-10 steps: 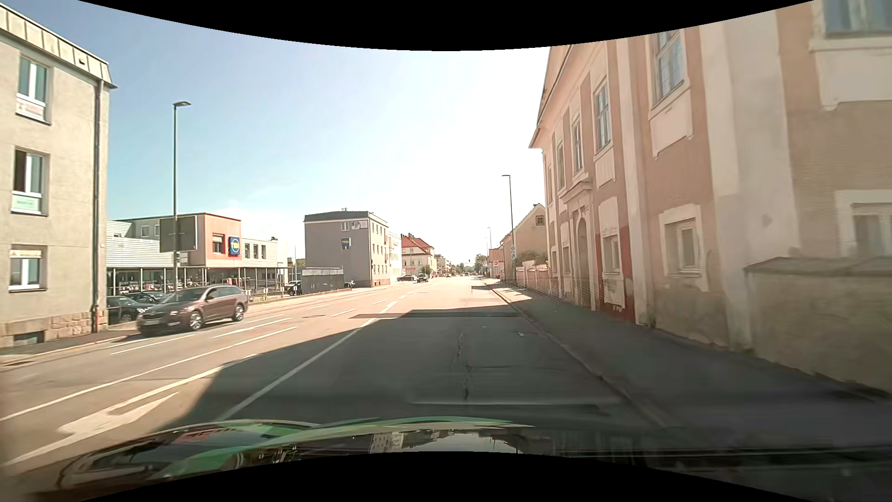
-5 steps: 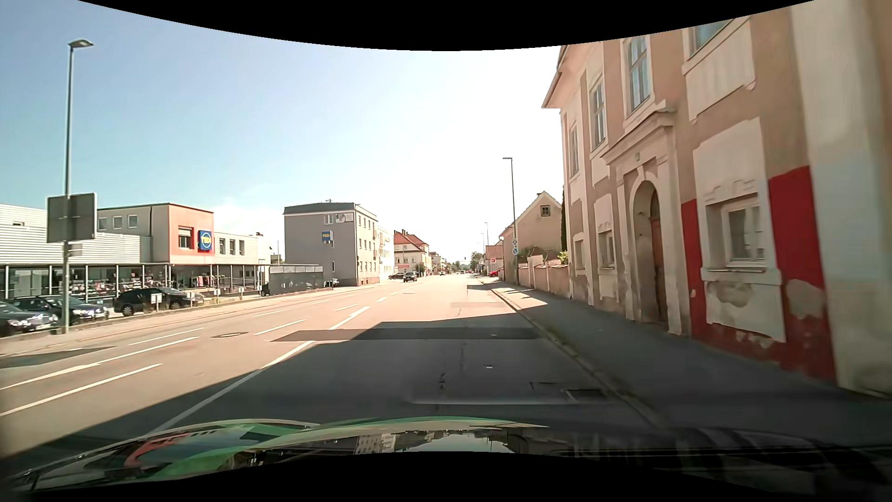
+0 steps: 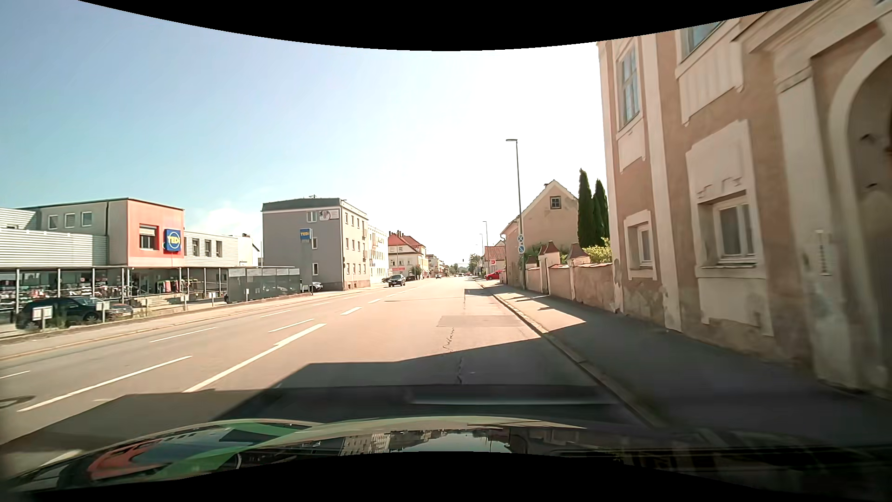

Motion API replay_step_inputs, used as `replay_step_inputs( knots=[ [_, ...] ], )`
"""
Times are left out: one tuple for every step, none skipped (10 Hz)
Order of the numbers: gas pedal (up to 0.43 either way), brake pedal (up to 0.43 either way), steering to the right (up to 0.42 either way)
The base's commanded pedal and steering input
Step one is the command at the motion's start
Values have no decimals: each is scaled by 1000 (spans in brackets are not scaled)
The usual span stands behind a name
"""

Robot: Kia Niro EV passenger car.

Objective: Follow the waypoints while adhering to traffic rules and regulations

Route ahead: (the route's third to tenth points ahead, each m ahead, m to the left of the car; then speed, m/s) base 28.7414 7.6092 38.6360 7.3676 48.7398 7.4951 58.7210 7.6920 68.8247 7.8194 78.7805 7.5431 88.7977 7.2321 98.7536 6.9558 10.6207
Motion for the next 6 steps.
replay_step_inputs(
  knots=[
    [138,0,-2],
    [138,0,-4],
    [138,0,-4],
    [138,0,-4],
    [138,0,-2],
    [138,0,-3]
  ],
)
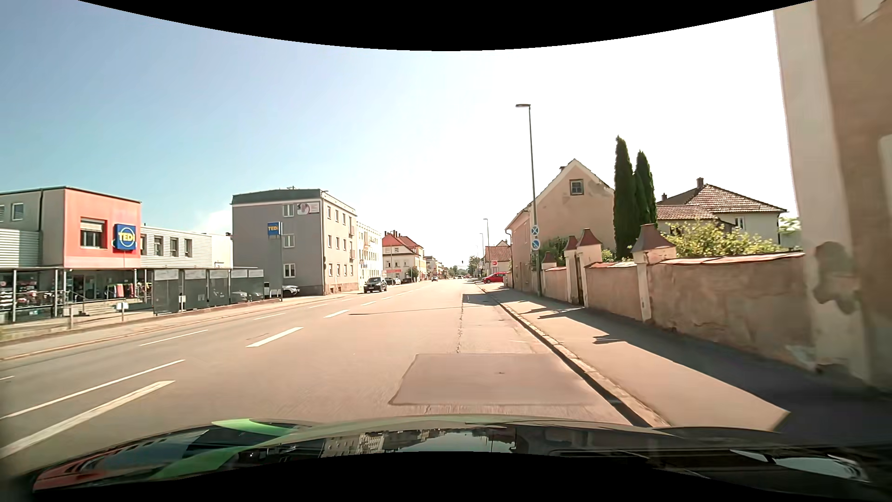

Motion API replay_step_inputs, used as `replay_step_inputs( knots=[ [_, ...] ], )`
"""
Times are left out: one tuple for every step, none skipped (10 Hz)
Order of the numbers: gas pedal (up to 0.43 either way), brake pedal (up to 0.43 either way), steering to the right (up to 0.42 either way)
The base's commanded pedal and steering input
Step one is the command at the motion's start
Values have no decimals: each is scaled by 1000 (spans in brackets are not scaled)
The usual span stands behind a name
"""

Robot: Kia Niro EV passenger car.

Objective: Follow the waypoints while adhering to traffic rules and regulations

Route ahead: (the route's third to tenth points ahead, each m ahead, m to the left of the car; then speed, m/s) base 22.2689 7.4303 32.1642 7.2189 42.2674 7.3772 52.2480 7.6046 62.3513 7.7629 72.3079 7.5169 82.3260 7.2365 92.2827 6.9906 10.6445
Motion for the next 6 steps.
replay_step_inputs(
  knots=[
    [138,0,-4],
    [138,0,-6],
    [138,0,-8],
    [150,0,-8],
    [150,0,-9],
    [157,0,-11]
  ],
)
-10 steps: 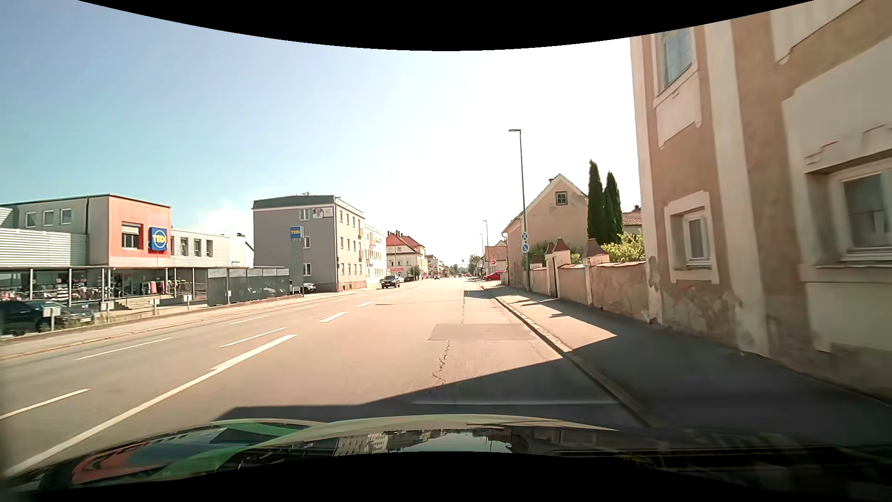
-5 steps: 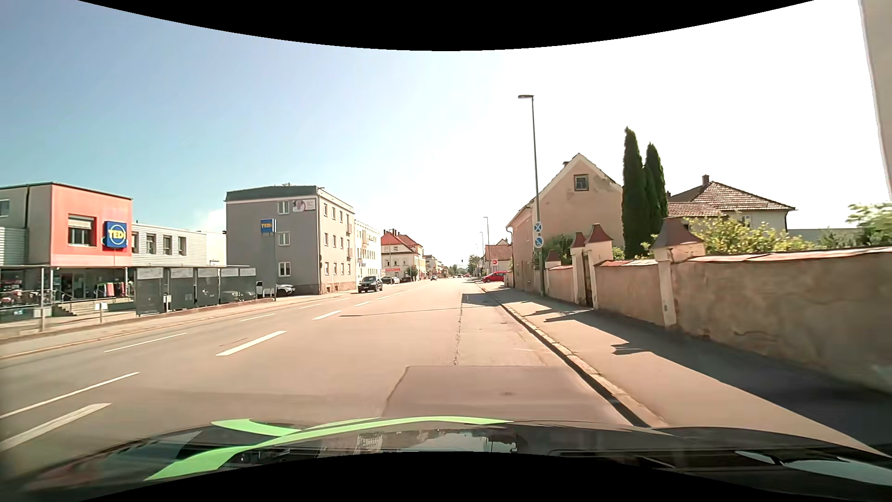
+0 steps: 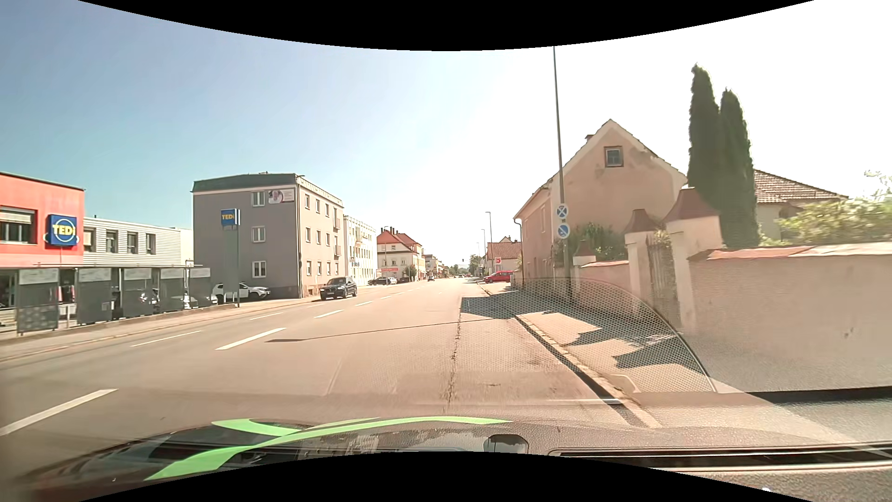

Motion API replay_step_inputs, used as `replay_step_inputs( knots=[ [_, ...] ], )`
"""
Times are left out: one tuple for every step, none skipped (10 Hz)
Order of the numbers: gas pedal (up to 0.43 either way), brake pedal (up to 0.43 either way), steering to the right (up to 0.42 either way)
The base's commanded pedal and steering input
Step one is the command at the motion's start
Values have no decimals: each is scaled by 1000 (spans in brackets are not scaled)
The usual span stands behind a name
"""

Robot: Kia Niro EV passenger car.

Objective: Follow the waypoints while adhering to traffic rules and regulations

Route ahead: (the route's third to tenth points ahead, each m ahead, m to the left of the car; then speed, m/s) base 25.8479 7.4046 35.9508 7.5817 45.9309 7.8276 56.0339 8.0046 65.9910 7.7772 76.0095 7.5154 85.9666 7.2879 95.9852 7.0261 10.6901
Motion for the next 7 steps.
replay_step_inputs(
  knots=[
    [169,0,-13],
    [169,0,-16],
    [169,0,-16],
    [169,0,-15],
    [169,0,-15],
    [169,0,-15],
    [169,0,-15]
  ],
)
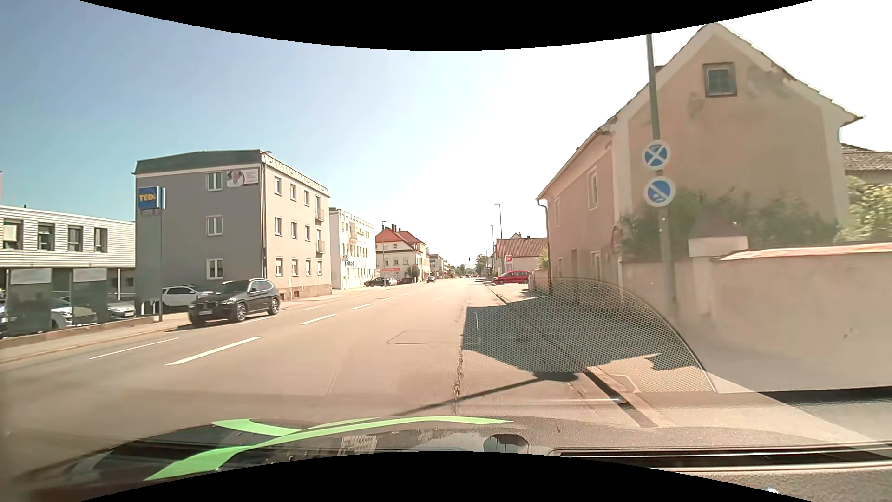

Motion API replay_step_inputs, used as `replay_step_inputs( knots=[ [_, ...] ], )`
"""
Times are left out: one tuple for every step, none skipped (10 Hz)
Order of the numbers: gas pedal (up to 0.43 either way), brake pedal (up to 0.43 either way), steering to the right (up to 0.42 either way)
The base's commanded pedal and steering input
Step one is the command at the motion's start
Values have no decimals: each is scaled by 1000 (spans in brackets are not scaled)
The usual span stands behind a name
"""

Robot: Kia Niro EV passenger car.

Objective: Follow the waypoints while adhering to traffic rules and regulations

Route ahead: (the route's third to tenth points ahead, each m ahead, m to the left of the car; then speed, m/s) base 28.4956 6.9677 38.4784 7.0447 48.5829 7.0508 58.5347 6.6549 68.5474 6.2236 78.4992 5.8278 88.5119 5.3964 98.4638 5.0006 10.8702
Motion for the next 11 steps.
replay_step_inputs(
  knots=[
    [169,0,-15],
    [150,0,-14],
    [130,0,-12],
    [130,0,-8],
    [118,0,-6],
    [118,0,-6],
    [118,0,-6],
    [118,0,-6],
    [118,0,-6],
    [130,0,-9],
    [138,0,-13]
  ],
)
